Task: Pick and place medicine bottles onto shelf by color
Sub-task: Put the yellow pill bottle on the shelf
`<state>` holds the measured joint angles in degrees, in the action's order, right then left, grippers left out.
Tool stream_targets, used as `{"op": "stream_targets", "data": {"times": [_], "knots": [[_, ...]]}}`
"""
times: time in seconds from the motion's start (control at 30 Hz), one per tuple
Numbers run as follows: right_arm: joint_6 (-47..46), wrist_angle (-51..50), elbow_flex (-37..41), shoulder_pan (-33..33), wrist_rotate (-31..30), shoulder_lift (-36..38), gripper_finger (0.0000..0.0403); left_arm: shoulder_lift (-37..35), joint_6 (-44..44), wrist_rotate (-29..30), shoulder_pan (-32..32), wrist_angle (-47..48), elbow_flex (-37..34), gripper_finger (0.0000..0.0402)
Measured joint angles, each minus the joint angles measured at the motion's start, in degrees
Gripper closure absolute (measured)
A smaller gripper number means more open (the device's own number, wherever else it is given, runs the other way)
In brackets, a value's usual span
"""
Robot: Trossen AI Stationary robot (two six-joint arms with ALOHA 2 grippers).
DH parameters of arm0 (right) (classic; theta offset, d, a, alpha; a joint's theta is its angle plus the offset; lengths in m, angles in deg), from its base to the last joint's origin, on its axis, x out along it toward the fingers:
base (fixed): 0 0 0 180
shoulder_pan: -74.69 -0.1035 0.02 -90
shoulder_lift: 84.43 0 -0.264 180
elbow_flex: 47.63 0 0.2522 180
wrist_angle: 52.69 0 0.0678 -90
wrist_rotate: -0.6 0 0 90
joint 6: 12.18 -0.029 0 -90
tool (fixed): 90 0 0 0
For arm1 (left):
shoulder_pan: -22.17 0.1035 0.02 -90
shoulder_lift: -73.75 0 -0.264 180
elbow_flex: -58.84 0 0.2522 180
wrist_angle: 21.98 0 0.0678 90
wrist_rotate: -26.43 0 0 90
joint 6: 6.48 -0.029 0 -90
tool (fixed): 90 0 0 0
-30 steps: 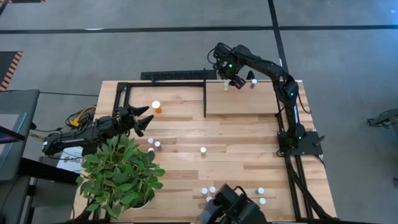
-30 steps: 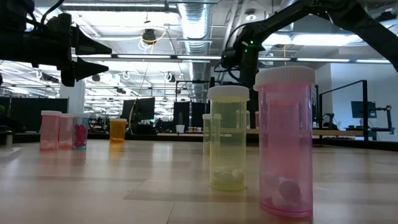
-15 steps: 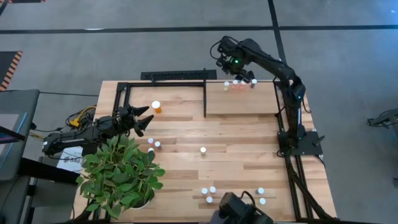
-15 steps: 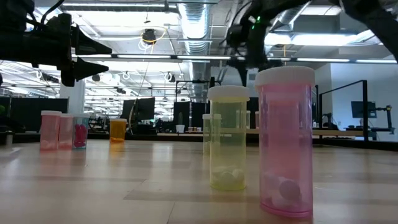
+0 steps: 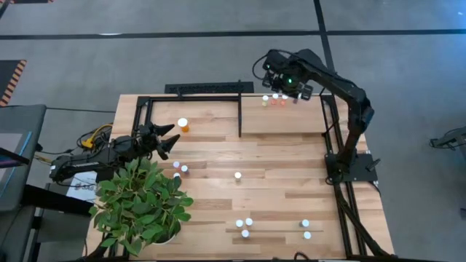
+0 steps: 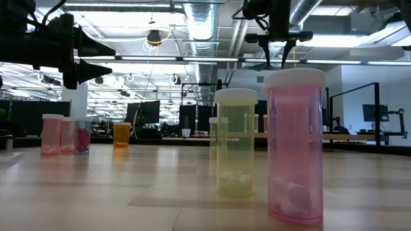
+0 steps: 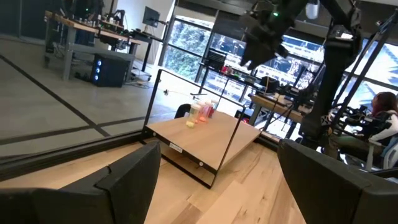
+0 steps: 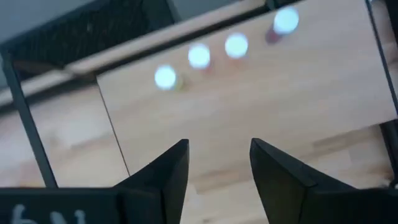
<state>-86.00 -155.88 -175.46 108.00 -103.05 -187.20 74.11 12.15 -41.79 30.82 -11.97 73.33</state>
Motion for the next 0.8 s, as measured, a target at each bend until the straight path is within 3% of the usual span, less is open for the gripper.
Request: {"op": "stream_targets", "data": {"times": [0.3,0.43,0.8], "knots": [[-9.9,0.7,8.4,-10.2,0.5,3.4,0.0231,0.0,0.0,0.0,0.0,0.0,0.0,0.0090],[-13.3,4.6,10.5,-16.4,5.1,3.3,0.0233,0.0,0.0,0.0,0.0,0.0,0.0,0.0090],[-26.7,13.7,10.8,-35.2,8.0,-4.6,0.0228,0.0,0.0,0.0,0.0,0.0,0.0,0.0090]]}}
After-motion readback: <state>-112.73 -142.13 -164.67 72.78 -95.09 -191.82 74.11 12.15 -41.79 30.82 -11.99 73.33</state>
